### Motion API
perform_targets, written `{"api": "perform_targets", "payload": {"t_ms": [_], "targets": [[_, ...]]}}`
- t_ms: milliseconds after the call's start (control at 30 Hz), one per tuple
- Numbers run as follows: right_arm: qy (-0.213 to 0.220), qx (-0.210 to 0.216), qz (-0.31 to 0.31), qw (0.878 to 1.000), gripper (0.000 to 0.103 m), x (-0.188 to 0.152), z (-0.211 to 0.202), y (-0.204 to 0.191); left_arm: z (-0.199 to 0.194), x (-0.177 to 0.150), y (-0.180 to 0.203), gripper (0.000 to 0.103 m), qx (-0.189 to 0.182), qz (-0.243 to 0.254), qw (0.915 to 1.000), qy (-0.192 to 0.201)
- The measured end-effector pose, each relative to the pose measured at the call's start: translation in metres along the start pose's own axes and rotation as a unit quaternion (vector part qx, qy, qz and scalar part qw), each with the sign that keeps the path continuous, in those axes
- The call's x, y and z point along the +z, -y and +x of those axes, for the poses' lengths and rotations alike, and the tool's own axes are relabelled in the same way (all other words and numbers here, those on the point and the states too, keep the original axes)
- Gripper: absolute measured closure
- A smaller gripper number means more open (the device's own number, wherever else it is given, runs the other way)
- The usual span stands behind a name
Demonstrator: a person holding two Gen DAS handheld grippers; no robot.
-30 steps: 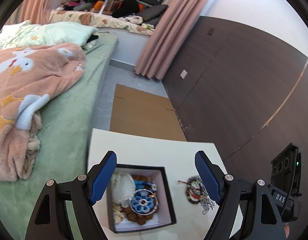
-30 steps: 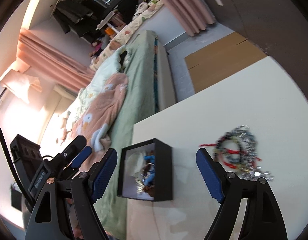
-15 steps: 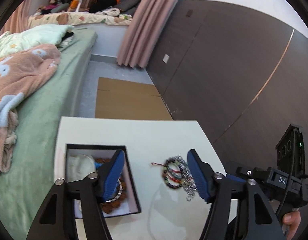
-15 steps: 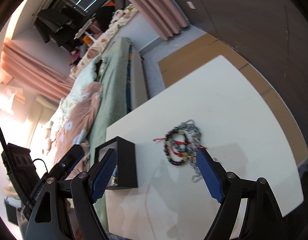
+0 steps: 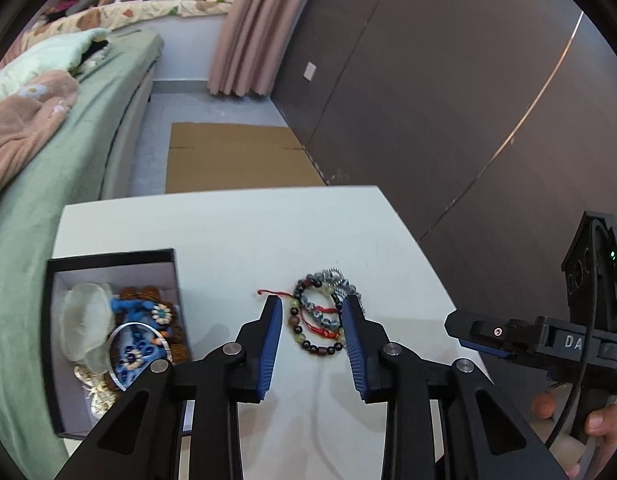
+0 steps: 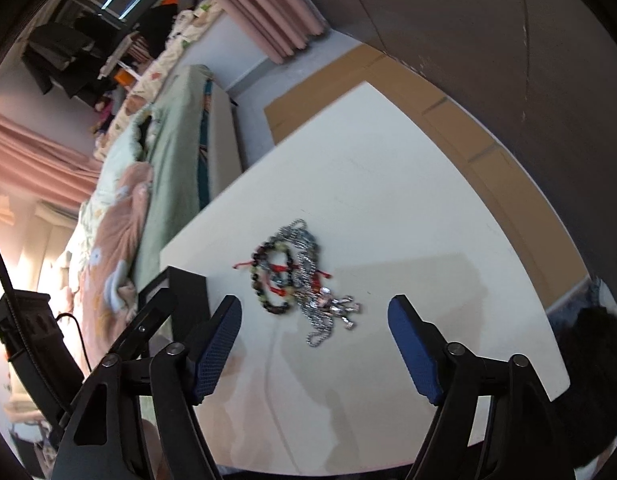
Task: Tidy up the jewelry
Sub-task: 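Move both tools back over the remaining bracelet pile, then grasp the dark bead bracelet with the left tool while the right tool grasps the silver chain pendant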
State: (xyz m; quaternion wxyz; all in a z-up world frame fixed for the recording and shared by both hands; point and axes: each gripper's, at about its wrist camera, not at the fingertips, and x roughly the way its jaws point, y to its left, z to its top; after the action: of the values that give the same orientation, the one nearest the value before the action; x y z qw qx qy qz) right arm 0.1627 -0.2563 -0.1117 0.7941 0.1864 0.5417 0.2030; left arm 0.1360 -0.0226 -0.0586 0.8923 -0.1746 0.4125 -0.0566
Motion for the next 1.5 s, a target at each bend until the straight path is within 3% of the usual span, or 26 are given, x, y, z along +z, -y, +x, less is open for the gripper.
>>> {"api": "perform_targets", "payload": {"t_ms": [200, 400, 800, 1000, 1200, 1333, 1500], "targets": [[-0.020, 0.019, 0.021, 0.999, 0.028, 0.004, 0.006, 0.009, 0.024, -0.003, 0.007, 0.080, 0.007, 0.022, 0.9993, -0.031], [-0.009, 0.005, 0.024, 1.000, 0.028, 0.013, 0.005, 0.008, 0.048, -0.003, 0.006, 0.090, 0.024, 0.034, 0.9977, -0.054], [-0.011, -0.027, 0.024, 0.999, 0.028, 0.033, 0.021, 0.010, 0.090, -0.001, 0.005, 0.090, 0.058, 0.064, 0.9915, -0.098], [-0.017, -0.029, 0.016, 0.999, 0.028, 0.034, 0.026, 0.005, 0.084, -0.003, 0.002, 0.095, 0.058, 0.058, 0.9927, -0.088], [-0.024, -0.034, -0.006, 0.999, 0.028, 0.025, 0.028, -0.005, 0.048, 0.006, 0.009, 0.095, 0.030, 0.053, 0.9973, -0.040], [-0.031, -0.053, -0.044, 0.997, 0.041, 0.019, 0.033, -0.014, 0.026, 0.009, 0.008, 0.095, 0.018, 0.044, 0.9987, -0.018], [-0.060, -0.086, -0.091, 0.990, 0.043, 0.011, 0.058, -0.026, 0.007, 0.011, -0.002, 0.095, 0.017, 0.028, 0.9995, -0.001]]}}
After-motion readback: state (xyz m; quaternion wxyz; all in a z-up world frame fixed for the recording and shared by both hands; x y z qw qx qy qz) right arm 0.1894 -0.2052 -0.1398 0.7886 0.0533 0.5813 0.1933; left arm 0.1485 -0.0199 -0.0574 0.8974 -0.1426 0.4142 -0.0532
